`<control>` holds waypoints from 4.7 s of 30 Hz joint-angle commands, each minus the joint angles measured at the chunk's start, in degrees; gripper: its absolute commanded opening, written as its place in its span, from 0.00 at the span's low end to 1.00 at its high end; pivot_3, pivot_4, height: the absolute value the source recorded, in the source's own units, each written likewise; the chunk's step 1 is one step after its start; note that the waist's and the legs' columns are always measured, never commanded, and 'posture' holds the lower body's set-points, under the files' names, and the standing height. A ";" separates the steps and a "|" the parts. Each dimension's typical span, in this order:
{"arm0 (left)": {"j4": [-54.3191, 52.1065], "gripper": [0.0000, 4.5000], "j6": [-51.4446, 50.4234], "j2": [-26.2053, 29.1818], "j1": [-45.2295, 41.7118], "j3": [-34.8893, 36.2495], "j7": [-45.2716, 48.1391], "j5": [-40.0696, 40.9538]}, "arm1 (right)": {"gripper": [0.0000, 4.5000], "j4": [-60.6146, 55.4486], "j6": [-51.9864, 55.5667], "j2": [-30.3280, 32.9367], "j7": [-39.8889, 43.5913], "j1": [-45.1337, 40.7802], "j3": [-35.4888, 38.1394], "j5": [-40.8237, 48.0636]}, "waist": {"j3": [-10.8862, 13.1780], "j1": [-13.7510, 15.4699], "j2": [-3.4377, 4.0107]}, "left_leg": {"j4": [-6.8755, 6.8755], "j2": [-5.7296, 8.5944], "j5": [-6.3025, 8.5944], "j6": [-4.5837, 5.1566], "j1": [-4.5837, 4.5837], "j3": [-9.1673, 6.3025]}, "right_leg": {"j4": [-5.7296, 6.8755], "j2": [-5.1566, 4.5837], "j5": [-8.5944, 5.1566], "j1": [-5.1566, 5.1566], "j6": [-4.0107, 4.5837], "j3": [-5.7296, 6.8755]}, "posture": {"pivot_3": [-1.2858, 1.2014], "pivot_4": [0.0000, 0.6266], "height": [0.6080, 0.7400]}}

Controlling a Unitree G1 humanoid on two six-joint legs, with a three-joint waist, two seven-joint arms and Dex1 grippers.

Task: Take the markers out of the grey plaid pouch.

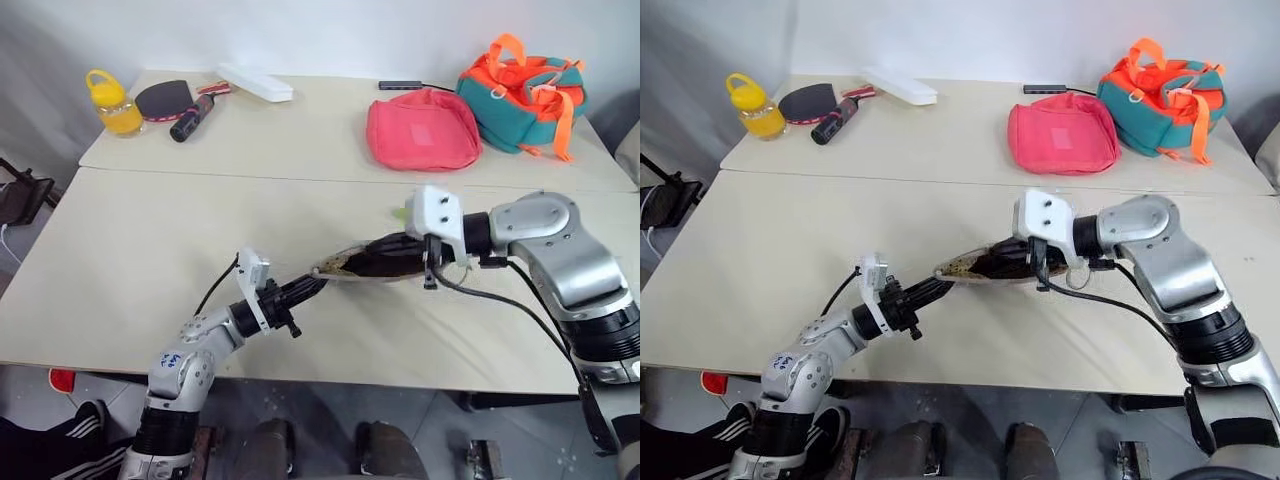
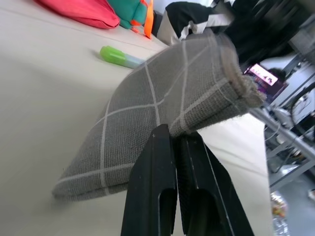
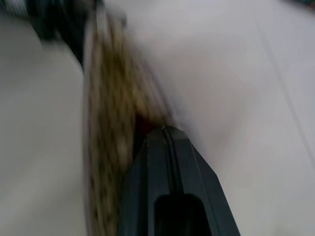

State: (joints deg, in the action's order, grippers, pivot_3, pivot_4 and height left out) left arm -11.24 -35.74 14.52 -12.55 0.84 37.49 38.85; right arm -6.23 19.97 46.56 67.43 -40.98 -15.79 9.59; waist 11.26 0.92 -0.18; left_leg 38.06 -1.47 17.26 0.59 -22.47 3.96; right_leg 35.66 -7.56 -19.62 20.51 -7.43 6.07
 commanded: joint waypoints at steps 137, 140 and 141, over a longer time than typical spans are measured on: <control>20.76 0.00 44.81 14.48 -6.15 2.75 -10.01 -37.33 | 0.12 28.24 -23.36 -5.87 -9.79 0.42 7.32 -9.42 | -0.07 -1.13 -0.23 | -0.20 -0.10 0.02 0.01 -0.02 0.40 | 0.03 -0.01 0.16 0.27 -0.07 0.12 | 0.52 0.24 1.00; 18.46 0.11 42.88 12.96 -4.31 2.75 -7.87 -34.28 | 0.20 28.28 -23.05 -6.30 -8.39 1.97 7.56 -8.18 | -0.07 -1.14 -0.23 | -0.19 -0.15 0.02 -0.01 0.08 0.46 | 0.09 0.02 0.16 0.23 -0.07 0.12 | 0.52 0.24 1.00; 17.83 0.15 42.43 12.82 -4.16 3.12 -8.00 -33.95 | 0.29 27.92 -22.75 -6.44 -8.32 2.18 7.83 -7.78 | -0.07 -1.14 -0.23 | -0.16 -0.16 0.02 -0.01 0.07 0.46 | 0.09 0.02 0.16 0.23 -0.07 0.11 | 0.52 0.24 1.00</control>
State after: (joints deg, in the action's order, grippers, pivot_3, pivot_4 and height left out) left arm 9.55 7.08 27.10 -16.73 2.73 29.10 3.15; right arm 22.69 -2.64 40.16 58.73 -38.72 -10.45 -0.19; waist 11.19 -0.22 -0.41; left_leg 37.91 -1.62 17.28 0.59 -22.40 4.42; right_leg 35.77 -7.55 -19.46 20.75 -7.50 6.17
